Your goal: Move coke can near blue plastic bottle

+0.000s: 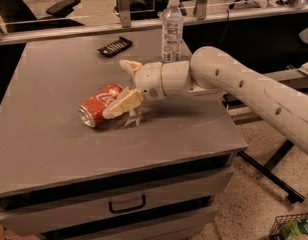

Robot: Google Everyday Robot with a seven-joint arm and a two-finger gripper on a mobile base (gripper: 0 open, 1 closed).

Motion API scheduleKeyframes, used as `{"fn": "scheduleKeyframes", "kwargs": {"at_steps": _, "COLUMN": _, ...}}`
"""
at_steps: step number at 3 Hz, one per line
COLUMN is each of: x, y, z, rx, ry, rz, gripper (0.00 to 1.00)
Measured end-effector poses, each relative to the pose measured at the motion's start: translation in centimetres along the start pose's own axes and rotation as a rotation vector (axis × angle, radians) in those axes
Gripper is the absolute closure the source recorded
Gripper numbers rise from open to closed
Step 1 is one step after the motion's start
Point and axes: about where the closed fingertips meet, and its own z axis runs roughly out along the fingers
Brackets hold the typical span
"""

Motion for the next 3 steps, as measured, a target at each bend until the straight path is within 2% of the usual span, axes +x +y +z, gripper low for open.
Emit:
{"fn": "scheduleKeyframes", "kwargs": {"at_steps": 1, "x": 0.59, "y": 0.67, "z": 0.22, "rx": -0.065, "ry": -0.049, "rz": -0.021, "gripper": 0.01}}
{"fn": "scheduleKeyframes", "kwargs": {"at_steps": 2, "x": 0.65, "y": 1.41, "z": 0.09, "rx": -0.130, "ry": -0.097, "rz": -0.044, "gripper": 0.10}}
{"fn": "scheduleKeyframes", "kwargs": {"at_steps": 3, "x": 0.60, "y": 1.66, "z": -0.09, "rx": -0.157, "ry": -0.108, "rz": -0.054, "gripper": 0.32}}
